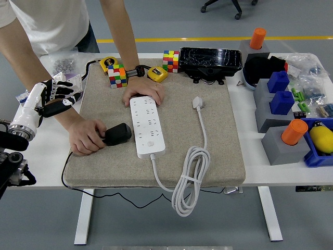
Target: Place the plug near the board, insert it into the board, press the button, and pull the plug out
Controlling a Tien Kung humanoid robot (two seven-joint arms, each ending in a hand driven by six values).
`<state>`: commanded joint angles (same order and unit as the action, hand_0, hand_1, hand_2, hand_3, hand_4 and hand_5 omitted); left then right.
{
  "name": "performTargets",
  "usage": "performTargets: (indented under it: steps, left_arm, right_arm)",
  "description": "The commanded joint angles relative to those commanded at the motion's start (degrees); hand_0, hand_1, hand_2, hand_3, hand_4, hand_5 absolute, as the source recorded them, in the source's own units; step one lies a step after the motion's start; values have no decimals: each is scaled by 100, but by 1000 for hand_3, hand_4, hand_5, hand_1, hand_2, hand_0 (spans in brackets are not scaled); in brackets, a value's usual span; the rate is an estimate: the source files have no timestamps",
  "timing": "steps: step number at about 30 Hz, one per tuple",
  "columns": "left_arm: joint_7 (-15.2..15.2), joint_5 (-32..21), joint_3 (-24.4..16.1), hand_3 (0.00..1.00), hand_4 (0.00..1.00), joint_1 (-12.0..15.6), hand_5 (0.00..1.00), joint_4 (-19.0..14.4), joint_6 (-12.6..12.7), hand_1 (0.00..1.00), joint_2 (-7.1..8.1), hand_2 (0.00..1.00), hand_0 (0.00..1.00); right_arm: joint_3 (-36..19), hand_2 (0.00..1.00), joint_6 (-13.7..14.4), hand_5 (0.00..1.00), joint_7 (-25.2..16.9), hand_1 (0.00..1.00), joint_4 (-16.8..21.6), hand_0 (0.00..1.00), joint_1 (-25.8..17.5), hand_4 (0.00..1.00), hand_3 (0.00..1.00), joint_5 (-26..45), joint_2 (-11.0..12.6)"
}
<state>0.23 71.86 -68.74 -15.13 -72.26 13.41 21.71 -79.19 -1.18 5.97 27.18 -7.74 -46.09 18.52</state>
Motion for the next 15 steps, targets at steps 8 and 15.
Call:
performTargets:
  steps: [8,15]
  left_arm:
    - [-69,66,218,593,810,-13,210,-65,12,663,88,591,665]
    - [-236,376,799,601,819,-104,217,-167,81,666,180,591,665]
  right_arm:
    - [37,684,-18,542,3,684,31,674,-5,988,599,-7,-6]
    - [69,684,-25,543,1,684,23,675,10,988,599,8,20]
